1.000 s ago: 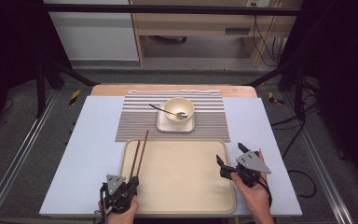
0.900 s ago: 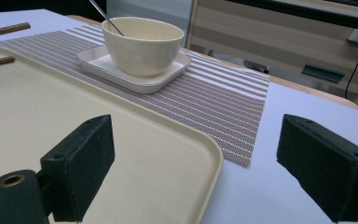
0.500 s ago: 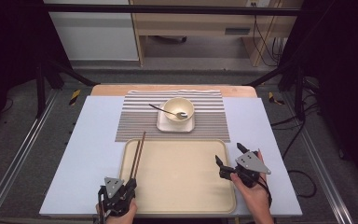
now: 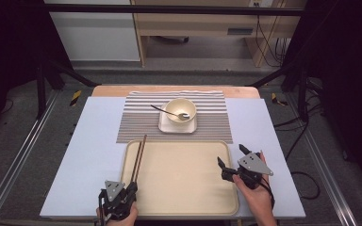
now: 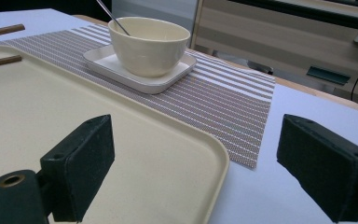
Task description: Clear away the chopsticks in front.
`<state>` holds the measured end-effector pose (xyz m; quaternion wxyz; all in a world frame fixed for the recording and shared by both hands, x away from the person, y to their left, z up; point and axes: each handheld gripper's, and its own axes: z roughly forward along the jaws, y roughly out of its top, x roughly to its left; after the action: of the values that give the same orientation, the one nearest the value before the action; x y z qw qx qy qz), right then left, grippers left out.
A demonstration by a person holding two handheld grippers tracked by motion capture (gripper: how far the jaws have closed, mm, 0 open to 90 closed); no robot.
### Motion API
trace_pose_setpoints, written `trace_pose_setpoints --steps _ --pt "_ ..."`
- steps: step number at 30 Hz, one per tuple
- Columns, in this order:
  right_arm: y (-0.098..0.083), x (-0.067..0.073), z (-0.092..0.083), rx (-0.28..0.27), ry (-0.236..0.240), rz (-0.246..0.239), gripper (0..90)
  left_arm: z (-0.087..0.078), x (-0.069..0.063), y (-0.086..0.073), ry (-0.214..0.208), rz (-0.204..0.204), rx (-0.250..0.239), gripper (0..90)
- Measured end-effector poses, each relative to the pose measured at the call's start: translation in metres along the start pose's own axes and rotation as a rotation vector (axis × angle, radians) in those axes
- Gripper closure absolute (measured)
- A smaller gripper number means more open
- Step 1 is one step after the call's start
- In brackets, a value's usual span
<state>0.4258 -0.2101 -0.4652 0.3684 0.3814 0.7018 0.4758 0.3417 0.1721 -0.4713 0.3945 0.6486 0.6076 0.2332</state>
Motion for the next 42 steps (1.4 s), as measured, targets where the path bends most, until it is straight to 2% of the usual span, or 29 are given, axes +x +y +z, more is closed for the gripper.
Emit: trace_pose_setpoints --steps 22,28,42 --pt "-0.0006 0.0011 0.0011 0.01 0.01 -0.006 11.4 0.0057 0.0032 -0.0017 0.009 0.014 0.049 85.2" --pt "-0.0008 0.0012 0.0015 0.013 0.014 -0.007 11.4 0.0064 0.0037 -0.002 0.005 0.004 0.05 85.1" --pt "-0.0012 0.0018 0.002 0.023 0.019 -0.003 11.3 0.0068 0.0036 -0.002 0.014 0.015 0.053 84.9"
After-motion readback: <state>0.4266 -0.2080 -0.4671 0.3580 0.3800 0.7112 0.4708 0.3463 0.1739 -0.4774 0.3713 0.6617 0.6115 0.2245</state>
